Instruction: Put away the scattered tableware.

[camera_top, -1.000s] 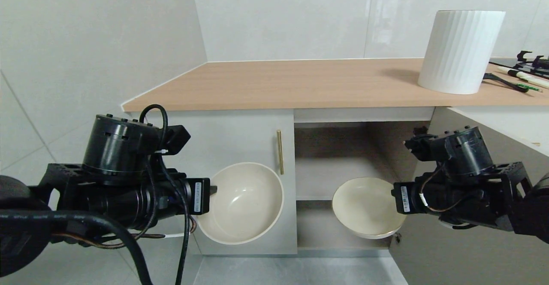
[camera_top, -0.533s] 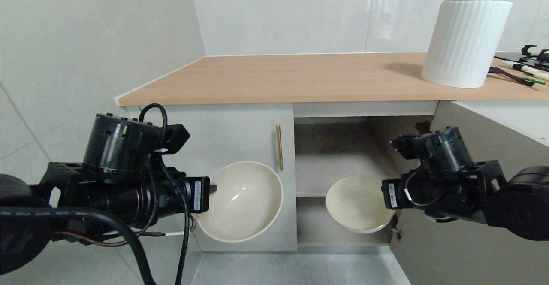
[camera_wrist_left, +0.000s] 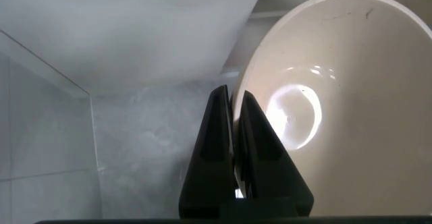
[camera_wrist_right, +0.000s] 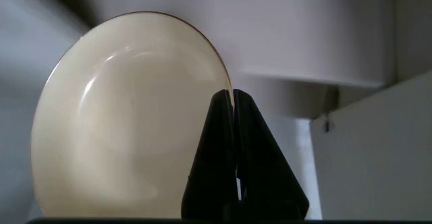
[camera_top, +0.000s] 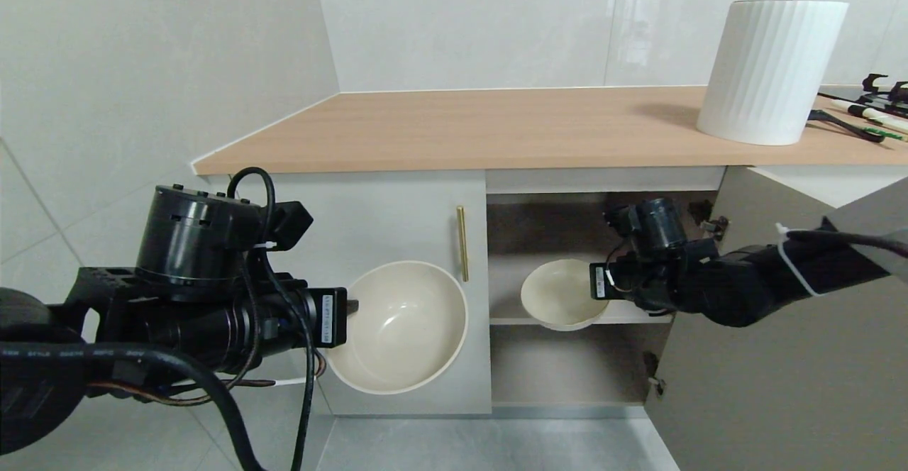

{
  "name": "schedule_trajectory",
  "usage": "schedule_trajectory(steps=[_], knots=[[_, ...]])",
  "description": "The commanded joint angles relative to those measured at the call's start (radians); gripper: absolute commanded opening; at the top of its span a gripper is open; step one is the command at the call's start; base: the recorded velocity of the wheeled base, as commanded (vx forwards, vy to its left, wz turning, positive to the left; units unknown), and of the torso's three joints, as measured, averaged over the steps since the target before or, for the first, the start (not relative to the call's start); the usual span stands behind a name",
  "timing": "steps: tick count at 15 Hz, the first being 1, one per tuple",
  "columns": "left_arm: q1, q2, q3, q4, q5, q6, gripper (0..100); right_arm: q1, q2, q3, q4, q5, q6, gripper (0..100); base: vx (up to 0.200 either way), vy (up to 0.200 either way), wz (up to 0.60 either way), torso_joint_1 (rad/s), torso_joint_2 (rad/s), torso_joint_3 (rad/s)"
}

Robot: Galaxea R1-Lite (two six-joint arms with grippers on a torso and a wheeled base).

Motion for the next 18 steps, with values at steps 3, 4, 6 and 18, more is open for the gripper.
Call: schedule_trajectory(steps=[3, 4, 6, 18], knots=[[0.0, 0.014, 0.0, -0.002, 0.001, -0.001, 0, -0.051, 0.284, -0.197, 0.002, -0.079, 0.004, 0, 0.0, 0.0, 0.0, 0.0, 0.0, 0.0], [0.0, 0.014, 0.0, -0.002, 0.001, -0.001, 0, -0.06, 0.315, -0.226, 0.004, -0.084, 0.004, 0, 0.0, 0.0, 0.0, 0.0, 0.0, 0.0], [0.0, 0.014, 0.0, -0.002, 0.001, -0.001, 0, -0.079, 0.367, -0.289, 0.007, -0.101, 0.002, 0, 0.0, 0.0, 0.0, 0.0, 0.0, 0.0], [-0.003, 0.006, 0.005, -0.011, 0.0, 0.01, 0, -0.119, 0.355, -0.341, 0.076, -0.127, 0.074, 0, 0.0, 0.0, 0.0, 0.0, 0.0, 0.0]])
